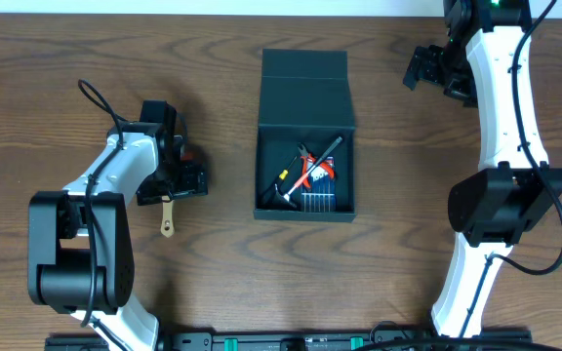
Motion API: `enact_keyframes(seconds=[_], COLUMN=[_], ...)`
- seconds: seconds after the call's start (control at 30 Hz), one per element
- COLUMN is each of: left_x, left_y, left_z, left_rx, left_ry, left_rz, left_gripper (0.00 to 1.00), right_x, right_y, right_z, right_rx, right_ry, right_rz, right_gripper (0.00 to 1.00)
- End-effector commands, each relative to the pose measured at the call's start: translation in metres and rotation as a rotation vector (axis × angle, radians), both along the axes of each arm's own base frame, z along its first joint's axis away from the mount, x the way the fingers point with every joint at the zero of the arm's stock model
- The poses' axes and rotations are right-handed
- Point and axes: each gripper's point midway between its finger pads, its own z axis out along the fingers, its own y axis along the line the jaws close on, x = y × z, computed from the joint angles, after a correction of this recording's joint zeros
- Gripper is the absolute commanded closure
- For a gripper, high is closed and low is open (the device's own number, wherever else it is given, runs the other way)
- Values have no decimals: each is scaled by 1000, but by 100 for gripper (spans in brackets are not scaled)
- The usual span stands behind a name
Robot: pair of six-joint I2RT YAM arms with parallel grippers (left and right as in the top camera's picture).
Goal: Pack container
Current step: 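Lower the left gripper over the orange scraper's wooden handle, then close the left gripper on the scraper handle and lift it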
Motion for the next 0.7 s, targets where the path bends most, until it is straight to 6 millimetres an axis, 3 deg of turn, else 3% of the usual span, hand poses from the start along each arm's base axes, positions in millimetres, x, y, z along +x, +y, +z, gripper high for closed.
enact_keyframes(seconds=[0.0, 0.07, 0.3, 0.47, 0.67], left_x=[-10, -14, -19, -21, -22], left_y=[5, 6, 6, 11, 20], left_z=[-8, -10, -13, -13, -13], left_rx=[20, 21, 21, 52, 104], left_ry=[36, 45, 58, 66, 72], left_rz=[-7, -7, -7, 5, 53], left_gripper=[25, 29, 30, 42, 43], right_x=[2, 2, 2, 2, 2], right_y=[0, 0, 0, -1, 0], right_z=[7, 7, 7, 7, 7], right_rx=[-11, -11, -11, -11, -11], right_ry=[-20, -20, -20, -20, -21], right_rz=[9, 9, 9, 9, 9], right_gripper=[1, 1, 1, 1, 1])
